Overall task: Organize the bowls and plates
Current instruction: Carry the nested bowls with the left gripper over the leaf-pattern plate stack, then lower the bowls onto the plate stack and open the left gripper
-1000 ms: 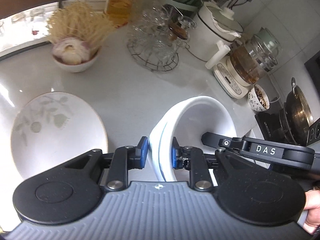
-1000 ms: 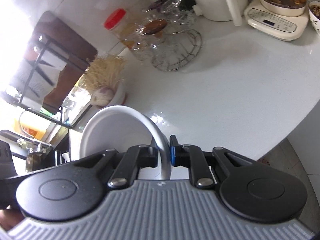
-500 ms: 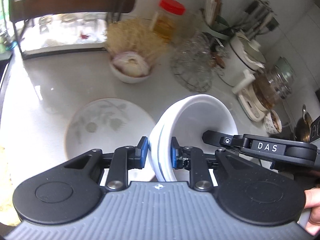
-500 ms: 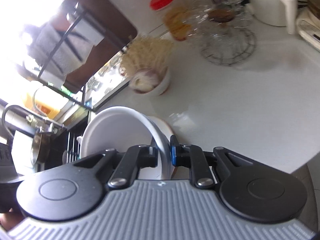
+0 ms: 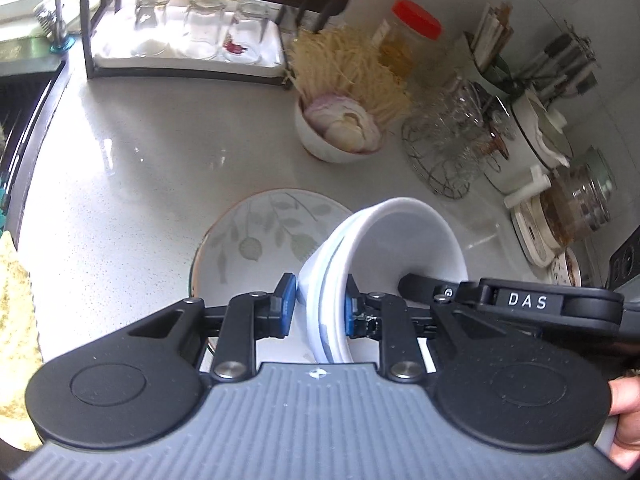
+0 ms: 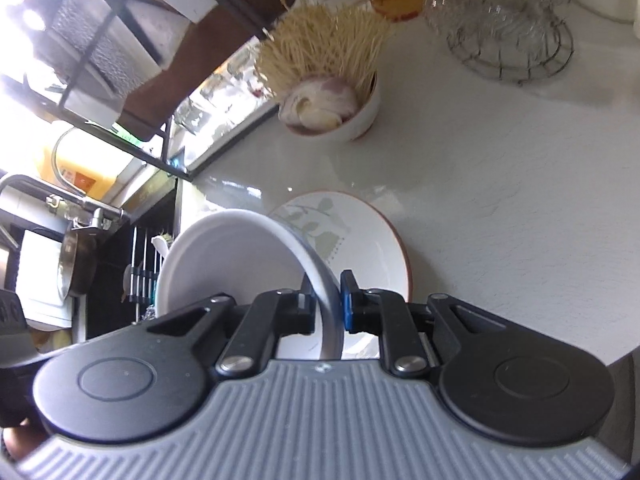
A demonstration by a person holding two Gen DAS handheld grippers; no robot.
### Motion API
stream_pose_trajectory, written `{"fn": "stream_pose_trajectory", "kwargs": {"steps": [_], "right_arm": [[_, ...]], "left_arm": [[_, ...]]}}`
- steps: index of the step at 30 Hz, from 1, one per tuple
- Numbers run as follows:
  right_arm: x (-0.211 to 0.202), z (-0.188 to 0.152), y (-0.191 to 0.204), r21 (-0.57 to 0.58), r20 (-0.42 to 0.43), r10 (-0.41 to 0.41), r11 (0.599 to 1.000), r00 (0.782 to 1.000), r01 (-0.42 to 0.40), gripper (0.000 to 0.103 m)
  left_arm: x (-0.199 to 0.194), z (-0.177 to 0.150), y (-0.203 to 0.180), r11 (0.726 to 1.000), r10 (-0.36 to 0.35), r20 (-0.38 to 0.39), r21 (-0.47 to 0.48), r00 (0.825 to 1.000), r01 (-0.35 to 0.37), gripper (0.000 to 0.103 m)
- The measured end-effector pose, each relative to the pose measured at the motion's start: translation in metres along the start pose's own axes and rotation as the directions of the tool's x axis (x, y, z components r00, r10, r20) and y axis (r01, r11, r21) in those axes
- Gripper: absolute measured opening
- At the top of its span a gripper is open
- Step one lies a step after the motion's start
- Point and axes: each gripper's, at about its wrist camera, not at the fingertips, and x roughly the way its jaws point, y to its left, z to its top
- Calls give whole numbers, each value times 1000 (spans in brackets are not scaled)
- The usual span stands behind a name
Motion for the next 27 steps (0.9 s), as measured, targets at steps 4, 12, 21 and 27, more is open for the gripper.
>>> {"fn": "stream_pose_trajectory", "kwargs": {"steps": [4, 12, 21, 27], "right_arm": [[16, 1, -2, -8, -19, -21, 1000, 1000, 21, 16], [43, 0, -5, -39, -53, -54, 998, 997, 52, 16], [51, -3, -4, -83, -20, -114, 990, 993, 112, 16], [48, 1, -1, -99, -11, -131, 987, 991, 130, 16]], "left_arm": [[18, -2, 13, 999, -7, -9, -48, 1000, 7, 26], [47, -11, 23, 998, 35, -43, -47, 998, -37, 26], [58, -12, 26, 998, 44, -45, -34, 998, -45, 26], [55, -13, 19, 998, 62, -35, -5, 997, -62, 26]]}}
